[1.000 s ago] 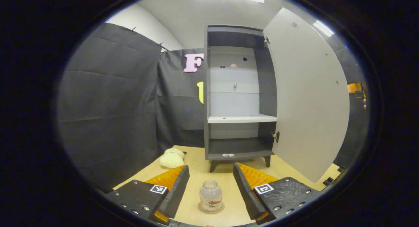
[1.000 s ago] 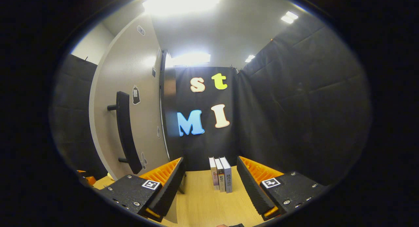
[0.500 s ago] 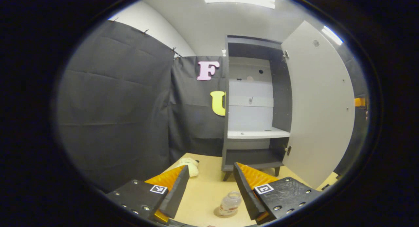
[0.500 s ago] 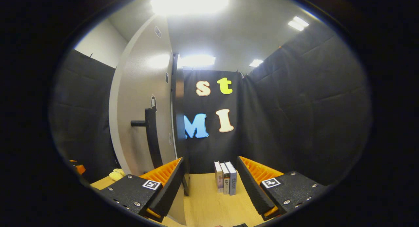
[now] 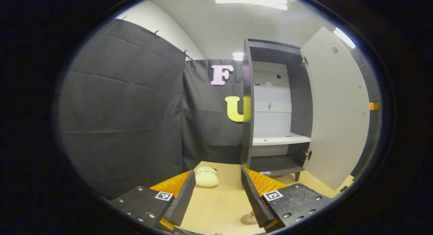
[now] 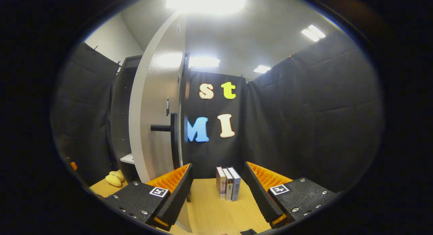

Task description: Open the cabinet door with the right hand, grasp the bottle in the cabinet with the left hand and place it on the coaster, then close the cabinet door with the right hand.

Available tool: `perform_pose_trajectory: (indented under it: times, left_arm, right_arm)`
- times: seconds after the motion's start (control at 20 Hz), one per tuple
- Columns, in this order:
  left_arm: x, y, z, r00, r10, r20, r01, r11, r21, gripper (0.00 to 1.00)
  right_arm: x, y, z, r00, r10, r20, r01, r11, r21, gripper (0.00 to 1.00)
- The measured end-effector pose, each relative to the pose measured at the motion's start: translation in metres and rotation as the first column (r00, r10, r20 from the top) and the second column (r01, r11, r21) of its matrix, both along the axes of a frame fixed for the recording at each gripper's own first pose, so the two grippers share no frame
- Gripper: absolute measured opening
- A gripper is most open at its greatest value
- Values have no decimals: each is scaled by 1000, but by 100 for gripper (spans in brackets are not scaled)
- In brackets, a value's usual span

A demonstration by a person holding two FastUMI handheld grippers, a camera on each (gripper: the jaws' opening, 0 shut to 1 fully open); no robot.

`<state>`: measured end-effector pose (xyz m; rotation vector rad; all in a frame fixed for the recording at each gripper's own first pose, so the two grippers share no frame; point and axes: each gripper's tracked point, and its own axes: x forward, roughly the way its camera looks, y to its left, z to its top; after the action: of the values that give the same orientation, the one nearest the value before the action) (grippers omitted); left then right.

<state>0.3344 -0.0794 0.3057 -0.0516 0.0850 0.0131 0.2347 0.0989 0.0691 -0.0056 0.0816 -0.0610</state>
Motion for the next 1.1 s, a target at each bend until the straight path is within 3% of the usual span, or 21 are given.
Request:
perform_pose_trajectory:
  times: [0.25, 0.3, 0.35, 0.45, 0.55, 0.9, 0.95, 1.0, 1.1]
  left_arm:
    - [9, 21, -9, 1000, -22, -12, 22, 1000, -4, 84]
    - [10, 21, -12, 1000, -26, -14, 26, 1000, -6, 81]
    - [10, 23, -12, 1000, -28, -13, 28, 1000, -8, 84]
    - [10, 24, -13, 999, -30, -13, 30, 999, -12, 81]
    - [9, 28, -12, 999, -34, -14, 34, 999, -20, 84]
    - [5, 46, -12, 1000, -9, -5, 9, 1000, -21, 81]
    - [4, 49, -13, 1000, -3, -7, 3, 1000, -22, 84]
    - [4, 52, -14, 1000, 2, -10, -3, 1000, -24, 77]
    - [3, 55, -15, 1000, 12, -12, -12, 999, -34, 81]
  right_arm:
    - [-15, 24, 4, 1000, -14, -5, 14, 1000, -18, 93]
    - [-17, 30, 5, 1000, -16, -4, 15, 1000, -23, 93]
    - [-18, 37, 5, 1000, -15, -4, 15, 1000, -24, 93]
    - [-20, 53, 4, 1000, 1, -8, -1, 1000, -18, 93]
    - [-20, 69, 4, 1000, 23, -8, -23, 1000, -10, 93]
    - [-13, 117, 5, 997, 79, 8, -79, 997, 17, 93]
    - [-13, 124, 5, 997, 81, 9, -81, 996, 22, 93]
    - [-13, 129, 6, 996, 85, 10, -85, 996, 26, 93]
    - [-10, 139, 6, 995, 95, 17, -95, 995, 32, 93]
